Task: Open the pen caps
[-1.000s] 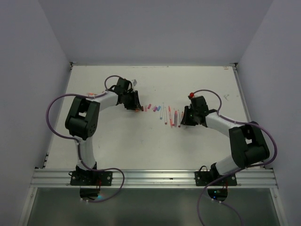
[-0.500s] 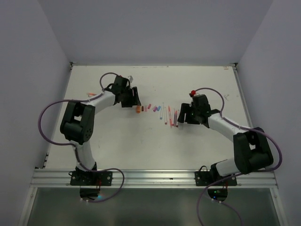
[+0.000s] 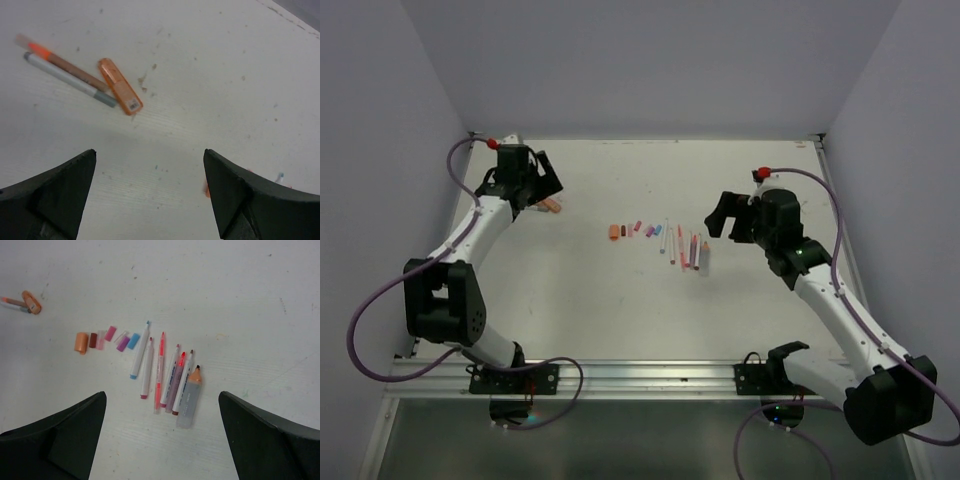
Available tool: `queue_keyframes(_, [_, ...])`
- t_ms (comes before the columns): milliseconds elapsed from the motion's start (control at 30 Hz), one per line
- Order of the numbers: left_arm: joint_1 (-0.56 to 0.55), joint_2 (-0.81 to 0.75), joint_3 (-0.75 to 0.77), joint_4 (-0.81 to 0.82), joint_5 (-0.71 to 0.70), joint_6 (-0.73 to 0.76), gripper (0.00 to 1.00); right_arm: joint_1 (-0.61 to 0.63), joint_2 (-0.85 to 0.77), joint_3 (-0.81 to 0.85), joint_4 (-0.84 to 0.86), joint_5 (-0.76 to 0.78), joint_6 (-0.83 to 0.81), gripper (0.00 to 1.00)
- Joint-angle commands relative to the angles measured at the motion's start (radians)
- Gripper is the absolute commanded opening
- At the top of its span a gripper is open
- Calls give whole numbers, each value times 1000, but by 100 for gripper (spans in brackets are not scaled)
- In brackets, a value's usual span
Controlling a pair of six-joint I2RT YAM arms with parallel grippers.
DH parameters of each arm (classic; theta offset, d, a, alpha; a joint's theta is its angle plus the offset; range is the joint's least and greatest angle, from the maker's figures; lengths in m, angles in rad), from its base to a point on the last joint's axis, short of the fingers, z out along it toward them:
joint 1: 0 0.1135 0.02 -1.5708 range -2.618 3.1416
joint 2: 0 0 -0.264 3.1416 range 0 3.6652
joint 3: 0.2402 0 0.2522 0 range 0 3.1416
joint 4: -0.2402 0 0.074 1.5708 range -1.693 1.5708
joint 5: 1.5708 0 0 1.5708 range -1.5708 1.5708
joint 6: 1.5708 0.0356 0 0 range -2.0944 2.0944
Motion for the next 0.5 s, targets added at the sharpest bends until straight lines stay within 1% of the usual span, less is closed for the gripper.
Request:
queue_keyframes(0, [44,-2,-6,-31,-131,-1,90,-3,-34,25,-29,30,-17,99])
queue_keyframes(100, [63,50,37,-2,-134,94,88,-4,-40,13,-14,17,-20,98])
queue_keyframes(133, [64,82,62,9,-126,153,88,-3,-42,4,-8,6,-20,99])
queue_keyframes(167, [69,99,77,5,-134,165,88,-4,-45,-1,-1,-8,-23,99])
queue_keyframes(233, [80,148,120,-15,-141,148,87,-4,-45,-9,8,-19,-23,99])
queue_keyframes(300, [109,174,131,-23,-135,120,84,-4,-43,-19,17,-29,-18,99])
queue_keyframes(333, [113,196,132,-9,-137,94,83,-4,-42,-30,22,-34,-18,98])
queue_keyframes(367, [145,208,134,-3,-137,81,79,-4,-42,-35,25,-37,-18,99])
queue_keyframes(467, [179,262,163,3,-140,33,75,-4,-42,-41,23,-43,-21,99])
